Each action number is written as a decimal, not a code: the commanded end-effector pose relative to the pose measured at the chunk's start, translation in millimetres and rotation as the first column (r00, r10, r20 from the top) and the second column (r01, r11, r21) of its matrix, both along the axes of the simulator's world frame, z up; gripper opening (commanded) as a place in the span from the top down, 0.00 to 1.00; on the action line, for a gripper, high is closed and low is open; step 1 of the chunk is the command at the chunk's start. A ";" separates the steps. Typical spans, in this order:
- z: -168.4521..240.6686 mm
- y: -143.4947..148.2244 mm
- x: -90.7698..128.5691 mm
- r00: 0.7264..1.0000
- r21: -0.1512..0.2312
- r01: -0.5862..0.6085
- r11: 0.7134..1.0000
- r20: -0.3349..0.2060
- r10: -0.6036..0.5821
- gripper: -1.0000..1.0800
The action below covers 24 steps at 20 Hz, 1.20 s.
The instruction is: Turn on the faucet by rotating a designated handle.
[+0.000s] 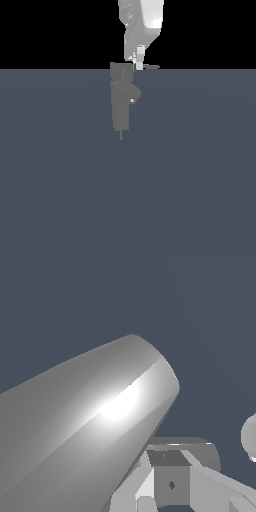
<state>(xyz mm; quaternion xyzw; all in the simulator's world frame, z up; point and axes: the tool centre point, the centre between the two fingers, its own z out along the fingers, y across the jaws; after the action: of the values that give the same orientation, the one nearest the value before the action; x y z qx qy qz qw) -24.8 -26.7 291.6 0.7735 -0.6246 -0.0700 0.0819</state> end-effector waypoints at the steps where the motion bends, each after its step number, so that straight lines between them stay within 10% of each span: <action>1: -1.2 -8.1 10.4 1.000 -0.001 0.005 1.000 0.010 -0.005 1.00; 24: -6.7 -61.1 63.3 0.999 -0.004 0.027 1.000 0.018 -0.027 1.00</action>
<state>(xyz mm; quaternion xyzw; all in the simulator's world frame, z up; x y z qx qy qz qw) 36.0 -67.7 287.0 0.7740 -0.6254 -0.0645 0.0751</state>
